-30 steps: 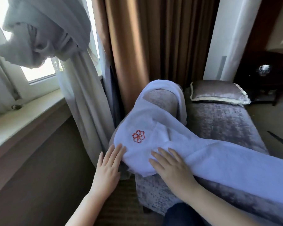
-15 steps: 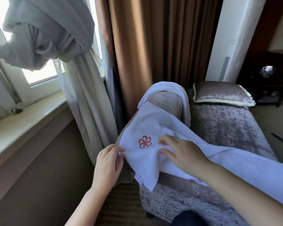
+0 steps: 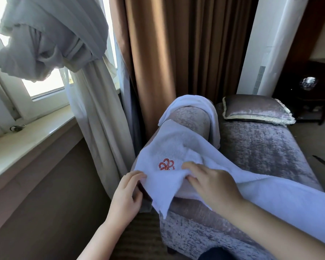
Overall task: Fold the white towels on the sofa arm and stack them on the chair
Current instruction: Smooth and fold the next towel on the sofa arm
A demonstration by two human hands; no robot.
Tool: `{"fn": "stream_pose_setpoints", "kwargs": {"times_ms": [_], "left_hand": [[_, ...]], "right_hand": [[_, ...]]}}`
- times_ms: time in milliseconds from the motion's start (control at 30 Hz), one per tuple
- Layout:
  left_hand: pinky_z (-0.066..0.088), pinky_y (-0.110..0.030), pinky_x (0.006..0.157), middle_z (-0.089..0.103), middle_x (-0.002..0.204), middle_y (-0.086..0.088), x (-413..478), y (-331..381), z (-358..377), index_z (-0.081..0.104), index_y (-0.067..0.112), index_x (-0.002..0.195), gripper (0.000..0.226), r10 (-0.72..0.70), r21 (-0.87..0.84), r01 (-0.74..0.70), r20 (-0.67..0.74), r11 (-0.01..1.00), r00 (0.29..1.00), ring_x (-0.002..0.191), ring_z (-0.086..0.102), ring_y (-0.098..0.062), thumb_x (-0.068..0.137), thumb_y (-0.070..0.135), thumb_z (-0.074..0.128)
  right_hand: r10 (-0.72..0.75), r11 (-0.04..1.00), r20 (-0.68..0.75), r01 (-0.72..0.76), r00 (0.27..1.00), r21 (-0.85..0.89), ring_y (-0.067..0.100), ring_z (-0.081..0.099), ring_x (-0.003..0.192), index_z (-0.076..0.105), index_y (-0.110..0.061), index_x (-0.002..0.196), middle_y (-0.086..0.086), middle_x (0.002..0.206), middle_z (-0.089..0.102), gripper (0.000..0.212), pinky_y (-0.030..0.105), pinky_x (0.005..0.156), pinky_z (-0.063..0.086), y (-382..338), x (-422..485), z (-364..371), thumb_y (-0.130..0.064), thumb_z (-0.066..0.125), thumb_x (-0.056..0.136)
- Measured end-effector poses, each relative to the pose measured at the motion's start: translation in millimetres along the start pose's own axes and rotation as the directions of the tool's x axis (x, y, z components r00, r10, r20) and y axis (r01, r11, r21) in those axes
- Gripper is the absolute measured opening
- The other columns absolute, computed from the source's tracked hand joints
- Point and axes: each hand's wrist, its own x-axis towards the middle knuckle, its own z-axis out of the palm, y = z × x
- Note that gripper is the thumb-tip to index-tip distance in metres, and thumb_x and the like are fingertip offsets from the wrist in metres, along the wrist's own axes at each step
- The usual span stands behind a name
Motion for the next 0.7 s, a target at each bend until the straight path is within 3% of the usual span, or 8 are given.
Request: {"fn": "stream_pose_setpoints", "kwargs": {"times_ms": [100, 167, 267, 333, 433, 500, 600, 700], "left_hand": [[0.045, -0.021, 0.091, 0.052, 0.115, 0.013, 4, 3, -4, 0.06, 0.016, 0.109, 0.042, -0.004, 0.01, 0.004, -0.008, 1.0, 1.0, 0.107, 0.053, -0.01, 0.074, -0.007, 0.068], [0.038, -0.012, 0.089, 0.054, 0.109, 0.013, 13, 7, -8, 0.062, 0.02, 0.102, 0.03, 0.002, 0.011, -0.002, -0.056, 1.0, 0.998, 0.102, 0.048, -0.006, 0.078, 0.002, 0.062], [0.031, -0.008, 0.092, 0.057, 0.109, 0.014, 32, 13, -15, 0.067, 0.026, 0.096, 0.014, -0.059, -0.046, 0.054, -0.122, 0.998, 0.991, 0.106, 0.045, -0.004, 0.089, 0.02, 0.055], [0.031, -0.009, 0.093, 0.06, 0.107, 0.013, 43, 21, -20, 0.069, 0.028, 0.088, 0.015, -0.201, -0.169, 0.187, -0.072, 0.968, 0.977, 0.109, 0.048, -0.004, 0.096, 0.024, 0.056], [0.045, -0.02, 0.087, 0.071, 0.099, -0.002, 56, 34, -29, 0.072, 0.019, 0.09, 0.02, -0.406, -0.558, 0.431, 0.177, 0.709, 0.897, 0.1, 0.063, -0.01, 0.098, 0.016, 0.054], [0.052, -0.022, 0.077, 0.072, 0.088, -0.009, 59, 31, -33, 0.07, 0.007, 0.087, 0.025, -0.496, -0.682, 0.485, 0.202, 0.547, 0.845, 0.087, 0.066, -0.014, 0.099, 0.015, 0.05], [0.048, -0.031, 0.075, 0.064, 0.075, -0.007, 59, 10, -37, 0.061, 0.01, 0.07, 0.036, -0.65, -0.596, 0.564, 0.091, 0.572, 0.755, 0.077, 0.059, -0.02, 0.101, 0.014, 0.046], [0.046, -0.039, 0.074, 0.065, 0.079, -0.011, 54, -5, -38, 0.062, 0.007, 0.076, 0.036, -0.7, -0.358, 0.667, 0.051, 0.653, 0.713, 0.08, 0.059, -0.03, 0.103, 0.025, 0.044]], "right_hand": [[0.18, 0.979, 0.013, -0.18, 0.984, 0.094, 0.018, 0.037, 0.031, 0.05, -0.023, 0.098, -0.006, 0.04, 0.039, 0.021, 0.02, 0.034, 0.01, 9, 29, -4, -0.042, 0.046, 0.089], [0.263, 0.955, 0.064, -0.269, 0.963, 0.124, 0.016, 0.04, 0.043, 0.056, -0.017, 0.094, -0.011, 0.045, 0.034, 0.025, 0.024, 0.037, 0.015, 18, 49, 0, -0.042, 0.053, 0.094], [0.403, 0.859, 0.248, -0.457, 0.881, 0.232, 0.022, 0.06, 0.074, 0.062, -0.013, 0.091, -0.003, 0.067, 0.06, 0.025, 0.032, 0.052, 0.029, 36, 75, 12, -0.035, 0.053, 0.098], [0.462, 0.799, 0.315, -0.543, 0.829, 0.258, 0.023, 0.06, 0.078, 0.06, -0.01, 0.086, 0.003, 0.073, 0.063, 0.028, 0.031, 0.055, 0.03, 47, 86, 22, -0.033, 0.051, 0.1], [0.54, 0.742, 0.355, -0.631, 0.763, 0.227, 0.023, 0.056, 0.071, 0.056, -0.008, 0.08, 0.001, 0.068, 0.057, 0.034, 0.029, 0.052, 0.032, 56, 97, 37, -0.032, 0.046, 0.1], [0.565, 0.738, 0.355, -0.649, 0.745, 0.188, 0.025, 0.057, 0.073, 0.058, -0.004, 0.081, 0.006, 0.072, 0.061, 0.037, 0.03, 0.055, 0.035, 58, 100, 46, -0.033, 0.044, 0.1], [0.513, 0.816, 0.4, -0.576, 0.759, 0.045, 0.022, 0.049, 0.068, 0.043, -0.014, 0.068, -0.001, 0.064, 0.048, 0.039, 0.031, 0.047, 0.022, 56, 92, 62, -0.034, 0.04, 0.101], [0.471, 0.847, 0.438, -0.532, 0.766, 0.02, 0.017, 0.044, 0.062, 0.031, -0.021, 0.064, -0.005, 0.06, 0.041, 0.042, 0.029, 0.046, 0.02, 55, 81, 77, -0.035, 0.041, 0.102]]}}
